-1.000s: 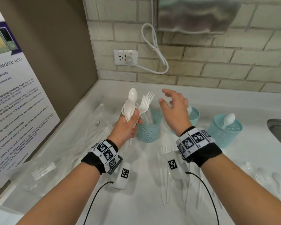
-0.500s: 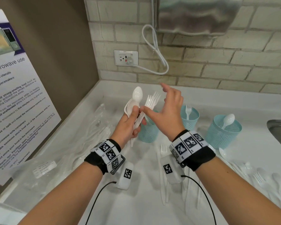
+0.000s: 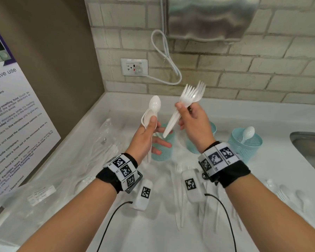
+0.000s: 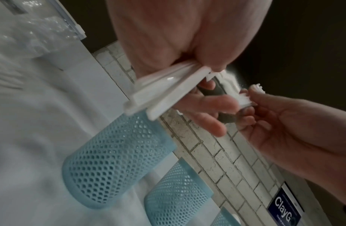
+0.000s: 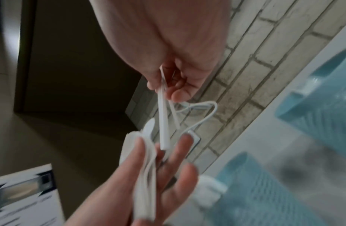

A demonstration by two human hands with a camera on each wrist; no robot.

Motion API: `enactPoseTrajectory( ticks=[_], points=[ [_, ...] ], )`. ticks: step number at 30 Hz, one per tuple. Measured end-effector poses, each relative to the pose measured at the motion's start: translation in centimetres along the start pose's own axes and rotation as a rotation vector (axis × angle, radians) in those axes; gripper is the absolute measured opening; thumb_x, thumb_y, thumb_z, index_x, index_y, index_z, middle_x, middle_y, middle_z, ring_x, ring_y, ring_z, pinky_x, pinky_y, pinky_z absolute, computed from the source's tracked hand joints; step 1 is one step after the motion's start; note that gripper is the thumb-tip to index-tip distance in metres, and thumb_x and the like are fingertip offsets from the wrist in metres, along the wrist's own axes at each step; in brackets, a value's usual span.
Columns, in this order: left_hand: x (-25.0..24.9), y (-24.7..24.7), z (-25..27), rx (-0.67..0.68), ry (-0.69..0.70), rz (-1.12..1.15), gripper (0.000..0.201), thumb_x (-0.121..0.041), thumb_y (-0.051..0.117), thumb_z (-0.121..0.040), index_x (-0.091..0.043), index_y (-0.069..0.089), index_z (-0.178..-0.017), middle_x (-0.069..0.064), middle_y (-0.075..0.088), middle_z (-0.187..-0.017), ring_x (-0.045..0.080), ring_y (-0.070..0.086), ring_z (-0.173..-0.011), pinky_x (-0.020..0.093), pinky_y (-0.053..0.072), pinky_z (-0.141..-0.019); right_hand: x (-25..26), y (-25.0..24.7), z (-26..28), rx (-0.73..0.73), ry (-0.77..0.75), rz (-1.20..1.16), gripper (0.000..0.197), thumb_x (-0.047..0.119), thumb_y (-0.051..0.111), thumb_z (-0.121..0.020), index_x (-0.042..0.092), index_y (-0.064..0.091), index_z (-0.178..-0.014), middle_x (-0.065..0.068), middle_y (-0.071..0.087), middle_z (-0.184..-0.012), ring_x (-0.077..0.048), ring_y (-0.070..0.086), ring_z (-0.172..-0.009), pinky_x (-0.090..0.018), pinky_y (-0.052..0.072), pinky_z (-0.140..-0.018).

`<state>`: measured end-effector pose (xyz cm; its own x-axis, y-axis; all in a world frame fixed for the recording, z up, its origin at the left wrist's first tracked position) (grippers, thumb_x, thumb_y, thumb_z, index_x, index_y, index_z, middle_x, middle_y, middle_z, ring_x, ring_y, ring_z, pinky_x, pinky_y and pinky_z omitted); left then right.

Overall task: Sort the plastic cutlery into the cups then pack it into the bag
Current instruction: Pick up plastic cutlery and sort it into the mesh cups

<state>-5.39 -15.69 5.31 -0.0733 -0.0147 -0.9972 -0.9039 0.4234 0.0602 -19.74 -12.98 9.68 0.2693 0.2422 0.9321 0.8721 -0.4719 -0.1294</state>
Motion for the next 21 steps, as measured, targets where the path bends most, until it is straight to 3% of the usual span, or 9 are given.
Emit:
enactPoseTrajectory(
  ticks=[2, 5, 7, 10, 12, 16, 17, 19, 21],
  points=[
    [-0.2, 0.3, -0.6, -0.028, 0.029, -0.025, 0.034, -0.047, 0.031, -0.1, -0.017, 0.047, -0.095, -0.001, 0.07, -0.087, 0.014, 0.061, -0.052, 0.02, 0.038, -0.038, 0.1, -2.4, -1.2, -0.099, -0.019, 0.058, 0.016, 0.023, 0.056, -0.093, 0.007, 0.056, -0.092, -0.005, 0.055, -0.064, -0.004, 0.051, -0.047, -0.017, 0.045, -0.047],
    [-0.3, 1.2, -1.4, -0.043, 0.084, -0.03, 0.031, -0.044, 0.034, -0.1, -0.021, 0.052, -0.088, -0.002, 0.046, -0.066, 0.007, 0.034, -0.044, 0.02, 0.025, -0.043, -1.2, -5.7, -2.9, -0.207, -0.007, 0.208, 0.018, 0.018, 0.058, -0.092, 0.001, 0.06, -0.097, -0.015, 0.062, -0.078, -0.012, 0.056, -0.054, -0.013, 0.048, -0.047],
    [-0.3, 2.0, -1.7, -0.022, 0.093, -0.013, 0.035, -0.046, 0.034, -0.1, -0.022, 0.055, -0.086, -0.003, 0.036, -0.062, 0.006, 0.026, -0.044, 0.019, 0.021, -0.043, -3.1, -7.1, -3.7, -0.252, 0.054, 0.275, 0.019, 0.014, 0.059, -0.091, -0.001, 0.06, -0.101, -0.015, 0.065, -0.086, -0.013, 0.059, -0.058, -0.024, 0.057, -0.06],
    [0.0, 3.3, -1.9, 0.016, 0.081, 0.008, 0.045, -0.052, 0.03, -0.098, -0.022, 0.062, -0.087, -0.003, 0.034, -0.059, 0.005, 0.026, -0.044, 0.019, 0.022, -0.043, -6.0, -7.8, -4.2, -0.234, 0.153, 0.359, 0.017, 0.013, 0.06, -0.089, 0.004, 0.061, -0.103, -0.012, 0.068, -0.093, -0.022, 0.066, -0.07, -0.042, 0.057, -0.077],
    [0.3, 4.0, -2.0, 0.045, 0.055, 0.021, 0.051, -0.057, 0.028, -0.097, -0.024, 0.065, -0.087, -0.002, 0.034, -0.058, 0.007, 0.025, -0.045, 0.02, 0.021, -0.043, -7.3, -7.9, -4.4, -0.188, 0.209, 0.437, 0.018, 0.017, 0.063, -0.086, 0.006, 0.062, -0.101, -0.013, 0.07, -0.095, -0.03, 0.068, -0.082, -0.045, 0.056, -0.081],
    [0.7, 4.6, -2.1, 0.086, 0.018, 0.059, 0.058, -0.059, 0.025, -0.096, -0.025, 0.071, -0.092, -0.003, 0.037, -0.057, 0.008, 0.025, -0.045, 0.021, 0.019, -0.044, -8.0, -8.0, -4.4, -0.145, 0.292, 0.422, 0.028, 0.021, 0.071, -0.08, 0.006, 0.062, -0.102, -0.009, 0.068, -0.089, -0.031, 0.067, -0.084, -0.046, 0.054, -0.085],
    [0.8, 4.7, -2.2, 0.097, 0.01, 0.08, 0.059, -0.06, 0.024, -0.096, -0.024, 0.071, -0.094, -0.003, 0.038, -0.057, 0.008, 0.025, -0.045, 0.021, 0.019, -0.044, -7.9, -8.1, -4.3, -0.15, 0.305, 0.391, 0.037, 0.022, 0.072, -0.08, 0.005, 0.06, -0.111, -0.009, 0.065, -0.093, -0.029, 0.066, -0.088, -0.043, 0.053, -0.09],
    [1.0, 4.7, -2.5, 0.12, -0.006, 0.13, 0.061, -0.061, 0.023, -0.096, -0.024, 0.072, -0.096, -0.003, 0.039, -0.055, 0.008, 0.024, -0.044, 0.021, 0.017, -0.042, -7.0, -8.1, -3.8, -0.174, 0.269, 0.42, 0.05, 0.026, 0.069, -0.082, 0.007, 0.054, -0.126, -0.01, 0.057, -0.113, -0.023, 0.059, -0.103, -0.028, 0.045, -0.092],
    [1.2, 4.7, -2.6, 0.132, -0.013, 0.16, 0.062, -0.062, 0.023, -0.096, -0.024, 0.072, -0.099, -0.004, 0.039, -0.055, 0.008, 0.023, -0.044, 0.021, 0.017, -0.041, -5.1, -7.7, -2.7, -0.229, 0.17, 0.414, 0.041, 0.027, 0.064, -0.086, 0.013, 0.055, -0.124, -0.008, 0.051, -0.119, -0.013, 0.053, -0.102, -0.022, 0.039, -0.087]
  ],
)
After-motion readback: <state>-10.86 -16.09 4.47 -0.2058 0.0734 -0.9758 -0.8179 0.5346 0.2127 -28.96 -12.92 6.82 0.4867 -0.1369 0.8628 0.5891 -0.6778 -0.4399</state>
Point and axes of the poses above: each hand's wrist, its own z-axis away from the middle knuckle, its own y-axis out of the palm, x = y × z, the point moved 3 cm from there along -z, towards the middle knuckle
